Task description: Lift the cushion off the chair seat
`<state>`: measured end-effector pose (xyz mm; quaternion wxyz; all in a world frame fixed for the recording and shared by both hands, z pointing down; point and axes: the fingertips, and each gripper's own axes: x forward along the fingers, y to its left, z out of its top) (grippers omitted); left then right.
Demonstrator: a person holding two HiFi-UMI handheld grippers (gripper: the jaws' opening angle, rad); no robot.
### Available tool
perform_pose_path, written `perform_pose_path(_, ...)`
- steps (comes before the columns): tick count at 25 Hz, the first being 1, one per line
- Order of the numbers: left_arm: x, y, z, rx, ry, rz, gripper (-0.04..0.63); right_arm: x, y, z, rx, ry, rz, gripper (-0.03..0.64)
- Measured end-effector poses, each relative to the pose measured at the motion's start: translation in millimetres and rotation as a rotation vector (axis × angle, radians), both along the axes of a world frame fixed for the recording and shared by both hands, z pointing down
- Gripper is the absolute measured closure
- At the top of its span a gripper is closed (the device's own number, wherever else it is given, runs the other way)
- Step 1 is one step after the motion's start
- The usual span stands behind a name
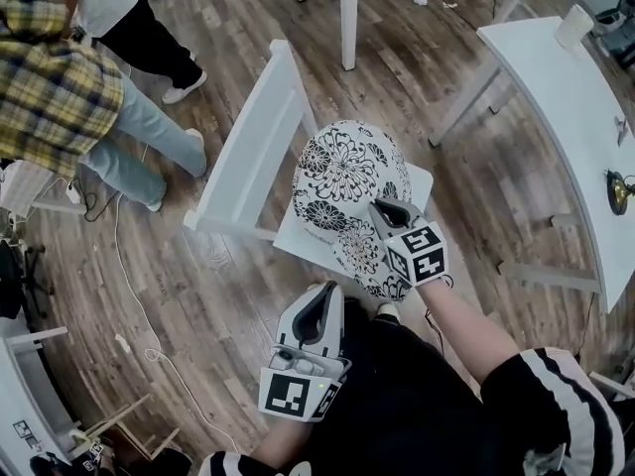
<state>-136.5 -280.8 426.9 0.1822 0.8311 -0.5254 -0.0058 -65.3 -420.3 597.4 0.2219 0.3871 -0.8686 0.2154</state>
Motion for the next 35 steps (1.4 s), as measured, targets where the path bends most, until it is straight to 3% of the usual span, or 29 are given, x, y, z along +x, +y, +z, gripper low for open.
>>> perform_pose_path(17,6,10,-45,0.077,-0.018,-0.018,0.594,6,12,-104,0.136,-0.107,0.009,0.583)
perform_pose_path(27,14,14,-73,0.143,-0.055,-0.016,0.594,3,23,-173,0.228,-0.224,0.005,0.583)
perform_pose_path(35,20,14,-98,0.214,-0.087,-0.034,0.594,11,31,-226,0.365,-0.265,-0.009,0.583)
